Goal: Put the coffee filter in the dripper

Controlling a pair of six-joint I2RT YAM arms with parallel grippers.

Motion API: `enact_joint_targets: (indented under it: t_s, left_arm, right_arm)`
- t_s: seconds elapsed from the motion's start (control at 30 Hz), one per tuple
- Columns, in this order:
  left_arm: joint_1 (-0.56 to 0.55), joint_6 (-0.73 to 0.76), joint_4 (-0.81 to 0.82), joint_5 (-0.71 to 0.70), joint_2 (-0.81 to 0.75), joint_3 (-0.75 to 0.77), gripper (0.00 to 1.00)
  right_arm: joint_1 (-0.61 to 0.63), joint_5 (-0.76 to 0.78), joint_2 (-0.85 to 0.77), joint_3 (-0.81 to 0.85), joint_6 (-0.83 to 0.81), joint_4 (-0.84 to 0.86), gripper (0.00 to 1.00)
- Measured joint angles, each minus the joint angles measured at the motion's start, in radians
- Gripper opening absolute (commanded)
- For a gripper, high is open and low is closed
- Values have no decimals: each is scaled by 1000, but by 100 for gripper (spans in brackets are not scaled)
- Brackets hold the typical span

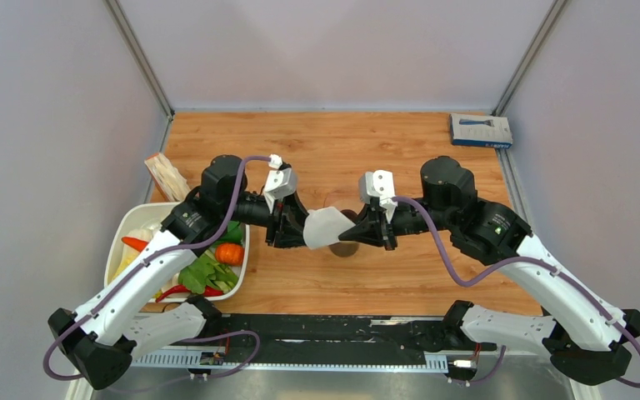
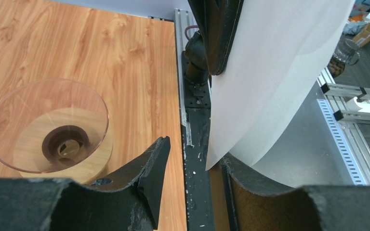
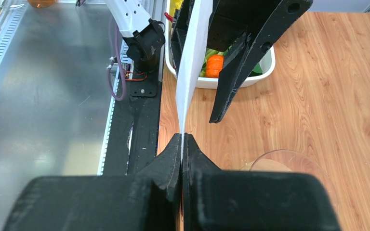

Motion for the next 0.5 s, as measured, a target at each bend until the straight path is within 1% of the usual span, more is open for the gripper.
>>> enact_joint_targets:
  t_s: [0.17, 0.5]
  left_arm:
    - [0, -5, 8, -9, -6, 14, 47]
    - [-5, -48, 51, -13, -5, 130, 48]
  right_arm:
    - [0, -8, -1, -4, 1, 4, 0]
    - [0, -26, 4, -29, 1, 11, 0]
